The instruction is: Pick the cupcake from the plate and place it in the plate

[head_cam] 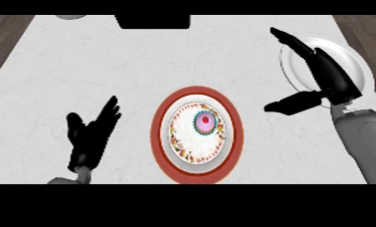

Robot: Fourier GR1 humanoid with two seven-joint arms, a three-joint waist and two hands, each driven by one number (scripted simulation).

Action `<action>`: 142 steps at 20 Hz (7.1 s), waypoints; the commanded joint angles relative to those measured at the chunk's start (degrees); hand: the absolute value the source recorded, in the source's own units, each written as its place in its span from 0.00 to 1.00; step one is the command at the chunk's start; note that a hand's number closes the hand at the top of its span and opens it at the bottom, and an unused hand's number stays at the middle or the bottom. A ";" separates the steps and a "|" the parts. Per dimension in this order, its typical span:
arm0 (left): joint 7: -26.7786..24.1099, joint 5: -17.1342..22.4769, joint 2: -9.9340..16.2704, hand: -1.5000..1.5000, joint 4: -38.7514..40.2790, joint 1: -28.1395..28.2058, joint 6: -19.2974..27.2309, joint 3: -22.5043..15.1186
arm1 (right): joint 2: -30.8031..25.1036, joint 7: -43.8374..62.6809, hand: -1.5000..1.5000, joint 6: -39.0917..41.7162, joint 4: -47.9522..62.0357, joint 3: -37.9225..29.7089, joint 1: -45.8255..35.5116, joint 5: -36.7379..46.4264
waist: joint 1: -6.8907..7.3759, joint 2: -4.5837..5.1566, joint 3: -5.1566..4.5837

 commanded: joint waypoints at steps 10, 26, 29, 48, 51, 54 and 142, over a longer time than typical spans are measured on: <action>-0.92 -0.92 -0.02 0.50 -1.28 1.90 -2.60 1.86 | 6.63 25.74 0.00 7.56 -10.58 14.48 -1.67 13.37 | 0.21 0.16 0.09; 2.76 -5.15 -3.75 0.50 -3.66 2.56 -3.33 3.73 | 20.44 25.94 0.00 8.73 -3.75 16.97 3.33 27.38 | 0.24 0.20 0.12; 2.01 -5.24 -4.11 0.50 0.01 -0.05 -4.88 6.65 | 22.01 26.39 0.00 10.32 -5.10 17.04 4.84 30.10 | 0.14 0.20 0.11; 3.57 -8.53 -6.76 0.50 -2.30 0.58 -6.62 8.53 | 26.59 27.86 0.00 8.06 8.35 18.83 1.64 39.40 | 0.29 0.21 0.11; 5.00 -7.98 -5.57 0.50 -4.00 1.00 -7.47 8.52 | 26.62 24.62 1.00 8.13 14.96 21.70 0.02 41.90 | 0.60 0.31 0.11; 2.58 -9.00 -6.47 0.50 -2.67 2.86 -7.56 8.70 | 25.37 19.35 1.00 8.37 12.98 20.15 1.17 44.73 | 0.22 0.22 0.11; 6.71 -8.26 -6.88 0.50 -2.31 -2.21 -9.22 12.22 | 11.64 -7.83 0.00 -58.97 35.04 -55.67 -6.82 12.10 | 0.04 0.40 0.36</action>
